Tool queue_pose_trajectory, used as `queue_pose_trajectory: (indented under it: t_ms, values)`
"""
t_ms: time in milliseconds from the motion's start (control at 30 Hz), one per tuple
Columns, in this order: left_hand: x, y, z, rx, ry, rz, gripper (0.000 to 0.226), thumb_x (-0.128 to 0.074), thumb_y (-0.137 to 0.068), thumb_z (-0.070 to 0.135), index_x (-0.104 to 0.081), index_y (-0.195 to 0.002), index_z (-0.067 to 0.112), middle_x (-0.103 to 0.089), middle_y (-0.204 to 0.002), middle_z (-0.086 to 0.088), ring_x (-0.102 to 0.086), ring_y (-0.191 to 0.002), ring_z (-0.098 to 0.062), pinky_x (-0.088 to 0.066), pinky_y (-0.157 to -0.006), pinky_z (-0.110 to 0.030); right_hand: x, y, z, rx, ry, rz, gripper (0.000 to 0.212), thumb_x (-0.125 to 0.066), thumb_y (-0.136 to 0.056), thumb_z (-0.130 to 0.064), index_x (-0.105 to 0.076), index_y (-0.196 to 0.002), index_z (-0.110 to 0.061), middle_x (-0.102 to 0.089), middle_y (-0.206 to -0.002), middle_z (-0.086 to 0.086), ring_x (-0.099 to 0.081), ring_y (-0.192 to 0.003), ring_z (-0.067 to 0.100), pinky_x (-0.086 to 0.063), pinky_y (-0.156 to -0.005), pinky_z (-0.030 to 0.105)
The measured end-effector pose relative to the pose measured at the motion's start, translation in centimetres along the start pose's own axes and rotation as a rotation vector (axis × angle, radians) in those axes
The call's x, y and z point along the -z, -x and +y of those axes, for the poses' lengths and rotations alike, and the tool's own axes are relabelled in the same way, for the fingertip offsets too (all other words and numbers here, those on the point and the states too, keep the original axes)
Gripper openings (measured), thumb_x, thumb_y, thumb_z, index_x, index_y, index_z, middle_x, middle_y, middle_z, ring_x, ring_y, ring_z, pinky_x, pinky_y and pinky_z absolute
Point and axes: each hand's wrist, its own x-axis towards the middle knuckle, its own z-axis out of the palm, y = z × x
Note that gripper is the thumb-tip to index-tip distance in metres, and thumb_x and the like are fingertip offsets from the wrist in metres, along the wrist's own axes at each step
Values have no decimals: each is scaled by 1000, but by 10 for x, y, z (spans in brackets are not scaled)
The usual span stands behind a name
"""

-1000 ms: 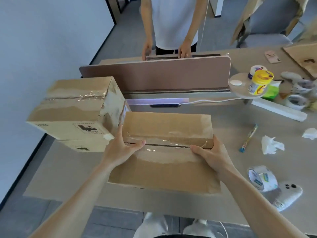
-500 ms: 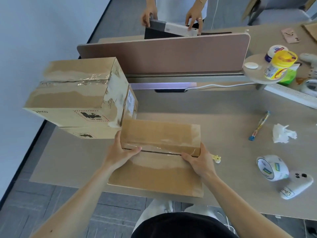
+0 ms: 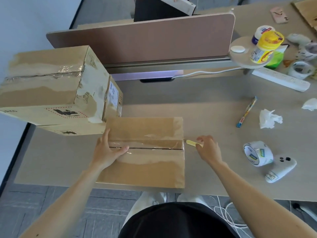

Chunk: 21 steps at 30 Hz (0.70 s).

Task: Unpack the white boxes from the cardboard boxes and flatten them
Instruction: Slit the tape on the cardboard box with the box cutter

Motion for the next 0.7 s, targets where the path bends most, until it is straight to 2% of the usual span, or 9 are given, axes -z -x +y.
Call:
queue_pose_trajectory:
  t_ms: [100, 200, 367, 467, 533, 600, 700]
  values:
    - [0, 0, 4, 17, -12, 5, 110, -83, -72, 50, -15, -156, 32, -30, -155, -8, -32, -143, -30, -34, -111, -46, -12, -10, 2, 58, 174, -27, 32, -63, -91, -23, -63, -122, -21, -57, -122, 8, -51, -114, 31, -42, -92, 40]
    - [-2, 3, 5, 28, -12, 16, 109, -83, -73, 48, -15, -157, 32, -30, -156, -8, -30, -144, -29, -31, -112, -45, -25, -15, 6, 86, 279, -45, 33, -61, -92, -27, -59, -125, -22, -56, -122, 6, -49, -115, 29, -40, -92, 41]
    - [-3, 4, 6, 32, -36, 21, 107, -81, -74, 49, -15, -157, 32, -28, -158, -6, -29, -145, -27, -30, -113, -44, -32, -17, 17, 38, 283, -66, 21, -57, -95, -27, -60, -112, -15, -60, -109, 7, -54, -107, 31, -43, -84, 38]
    - [-3, 3, 6, 27, -50, 16, 106, -81, -74, 51, -16, -156, 35, -29, -158, -5, -30, -144, -28, -31, -112, -46, -29, -20, 19, -83, 120, -147, 8, -59, -90, -20, -59, -97, -15, -56, -92, 6, -57, -92, 33, -42, -71, 33]
    - [-3, 2, 3, 24, -80, 1, 104, -79, -73, 56, -17, -155, 41, -30, -156, -5, -33, -143, -29, -33, -111, -48, -26, -23, 23, -166, -137, -177, 6, -63, -86, -18, -58, -88, -17, -58, -82, 5, -59, -83, 31, -42, -65, 30]
    - [-4, -2, 2, 7, -122, -25, 103, -77, -71, 63, -17, -152, 47, -32, -154, -7, -35, -141, -31, -34, -110, -50, -16, -19, 25, -266, -469, -131, 8, -66, -87, -15, -58, -89, -15, -65, -81, 6, -65, -75, 26, -44, -60, 28]
    - [-1, -10, 1, -47, -155, -78, 99, -76, -72, 63, -17, -150, 53, -33, -153, -7, -33, -142, -31, -34, -112, -51, 8, -8, 21, -310, -775, 24, 8, -64, -90, -11, -58, -95, -9, -67, -82, 9, -65, -59, 17, -49, -57, 29]
